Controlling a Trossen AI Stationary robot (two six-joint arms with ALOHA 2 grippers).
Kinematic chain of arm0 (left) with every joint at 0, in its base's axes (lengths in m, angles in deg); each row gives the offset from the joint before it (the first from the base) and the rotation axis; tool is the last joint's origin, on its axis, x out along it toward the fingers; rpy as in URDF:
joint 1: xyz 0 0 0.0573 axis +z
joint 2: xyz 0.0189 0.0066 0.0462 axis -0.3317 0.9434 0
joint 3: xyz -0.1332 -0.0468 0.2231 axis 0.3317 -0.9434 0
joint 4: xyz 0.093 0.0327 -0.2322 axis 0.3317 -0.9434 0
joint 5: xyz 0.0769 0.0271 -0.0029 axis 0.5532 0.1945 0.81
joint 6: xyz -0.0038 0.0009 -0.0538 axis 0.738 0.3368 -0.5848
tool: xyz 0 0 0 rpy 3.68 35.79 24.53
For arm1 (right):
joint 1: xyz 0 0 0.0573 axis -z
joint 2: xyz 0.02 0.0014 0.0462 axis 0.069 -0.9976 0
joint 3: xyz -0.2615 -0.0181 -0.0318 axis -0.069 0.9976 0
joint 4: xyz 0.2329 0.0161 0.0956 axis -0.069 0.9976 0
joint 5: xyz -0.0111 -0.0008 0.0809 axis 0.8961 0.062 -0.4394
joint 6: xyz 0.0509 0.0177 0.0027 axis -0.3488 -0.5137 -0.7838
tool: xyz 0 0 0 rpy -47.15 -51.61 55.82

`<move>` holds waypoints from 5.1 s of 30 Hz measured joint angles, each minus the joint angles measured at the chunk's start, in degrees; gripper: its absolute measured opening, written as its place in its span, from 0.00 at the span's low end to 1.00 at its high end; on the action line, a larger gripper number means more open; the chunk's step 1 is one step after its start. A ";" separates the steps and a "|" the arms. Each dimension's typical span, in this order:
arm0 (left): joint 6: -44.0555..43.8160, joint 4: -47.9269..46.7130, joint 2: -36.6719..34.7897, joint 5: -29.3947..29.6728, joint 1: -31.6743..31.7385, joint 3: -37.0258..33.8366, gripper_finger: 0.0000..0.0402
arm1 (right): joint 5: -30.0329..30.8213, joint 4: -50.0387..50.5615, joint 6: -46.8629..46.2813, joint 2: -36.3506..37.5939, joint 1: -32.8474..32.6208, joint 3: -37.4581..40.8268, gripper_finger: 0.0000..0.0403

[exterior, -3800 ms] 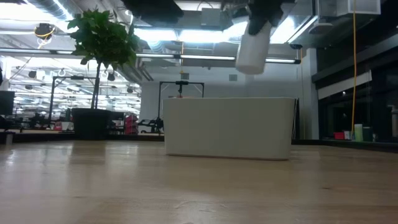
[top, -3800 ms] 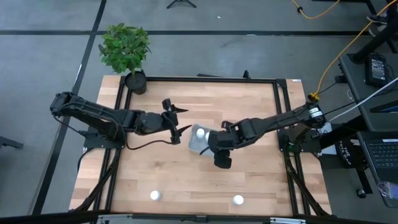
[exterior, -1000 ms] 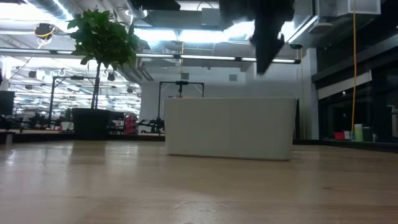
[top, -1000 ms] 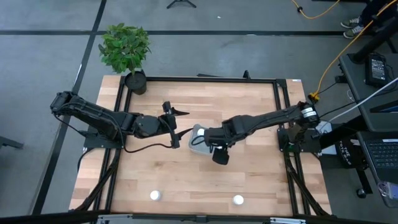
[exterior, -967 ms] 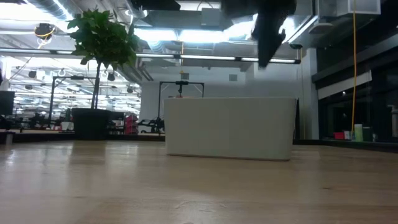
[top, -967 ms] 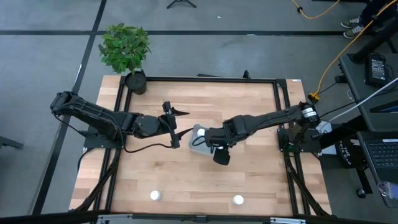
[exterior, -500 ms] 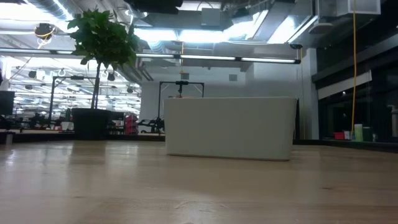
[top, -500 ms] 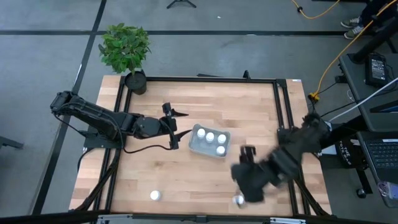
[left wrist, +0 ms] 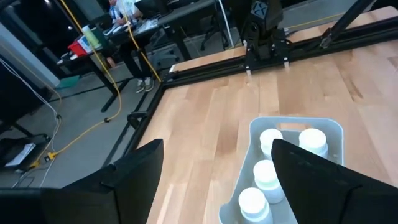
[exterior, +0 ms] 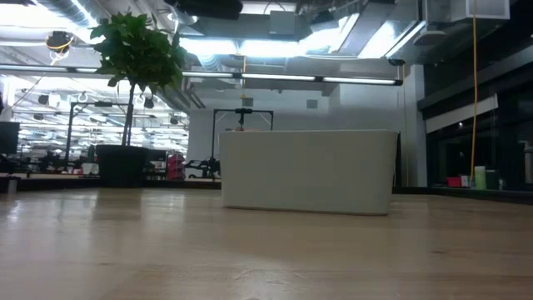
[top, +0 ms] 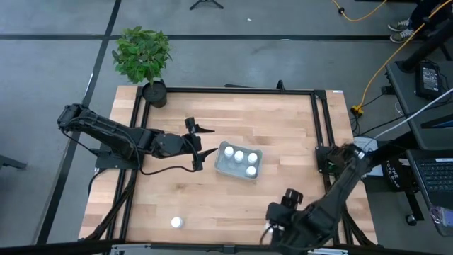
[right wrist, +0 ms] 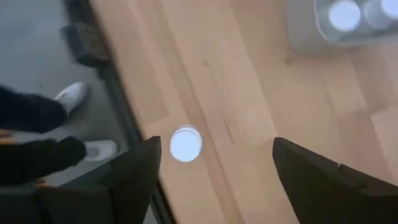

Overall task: Pick and place pill bottles into a basket
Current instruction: Put the white pill bottle into the gray bin

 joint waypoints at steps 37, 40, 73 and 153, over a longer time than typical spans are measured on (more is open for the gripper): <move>-0.04 -0.84 0.00 -4.19 0.04 0.00 0.73 | -14.49 -2.50 -12.42 -9.95 2.92 5.31 0.88; -0.04 -0.83 0.00 -4.27 0.44 0.00 0.73 | -15.20 -4.46 -12.33 -9.96 2.88 6.33 0.88; -1.06 -0.84 0.00 -6.33 2.58 0.00 0.73 | -18.61 -23.64 -5.76 -9.87 4.55 21.58 0.76; -9.05 -1.68 -6.64 27.46 3.02 0.00 0.73 | -15.92 -12.26 76.66 -3.09 41.04 4.64 0.42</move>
